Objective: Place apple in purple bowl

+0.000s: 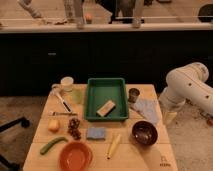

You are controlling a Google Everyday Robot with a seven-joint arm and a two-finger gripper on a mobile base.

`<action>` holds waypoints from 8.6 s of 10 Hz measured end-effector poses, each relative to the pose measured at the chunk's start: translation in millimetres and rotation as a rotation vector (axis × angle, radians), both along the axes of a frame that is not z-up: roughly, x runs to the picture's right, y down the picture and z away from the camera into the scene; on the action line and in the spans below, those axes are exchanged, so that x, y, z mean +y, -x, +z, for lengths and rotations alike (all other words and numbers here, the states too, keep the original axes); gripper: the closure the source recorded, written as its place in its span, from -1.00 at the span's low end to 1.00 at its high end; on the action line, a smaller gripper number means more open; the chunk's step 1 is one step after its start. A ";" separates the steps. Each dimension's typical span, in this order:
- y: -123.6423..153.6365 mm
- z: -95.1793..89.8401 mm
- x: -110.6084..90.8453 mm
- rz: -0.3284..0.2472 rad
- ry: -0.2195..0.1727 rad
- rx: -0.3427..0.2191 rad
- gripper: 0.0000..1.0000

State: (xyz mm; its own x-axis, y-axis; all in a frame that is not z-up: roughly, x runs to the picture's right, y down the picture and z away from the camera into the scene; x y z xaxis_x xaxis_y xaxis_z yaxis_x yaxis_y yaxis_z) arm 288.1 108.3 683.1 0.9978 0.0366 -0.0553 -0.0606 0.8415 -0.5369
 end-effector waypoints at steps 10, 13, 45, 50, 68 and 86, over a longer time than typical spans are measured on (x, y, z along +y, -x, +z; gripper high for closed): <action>0.0 0.0 0.0 0.000 0.000 0.000 -0.60; 0.0 0.0 0.0 0.000 0.000 0.000 -0.60; 0.0 0.0 -0.1 0.000 0.000 0.000 -0.60; 21.0 -8.0 10.5 -0.089 -0.020 -0.020 -0.60; 153.5 -9.3 61.6 -0.397 0.027 -0.149 -0.60; 406.4 -47.2 88.7 -0.803 0.015 -0.396 -0.60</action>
State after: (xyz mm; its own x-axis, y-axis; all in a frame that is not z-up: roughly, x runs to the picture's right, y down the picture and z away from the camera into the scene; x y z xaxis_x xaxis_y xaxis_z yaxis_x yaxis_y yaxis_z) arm -118.3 197.0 635.9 0.6685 -0.6789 0.3037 0.7356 0.5432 -0.4048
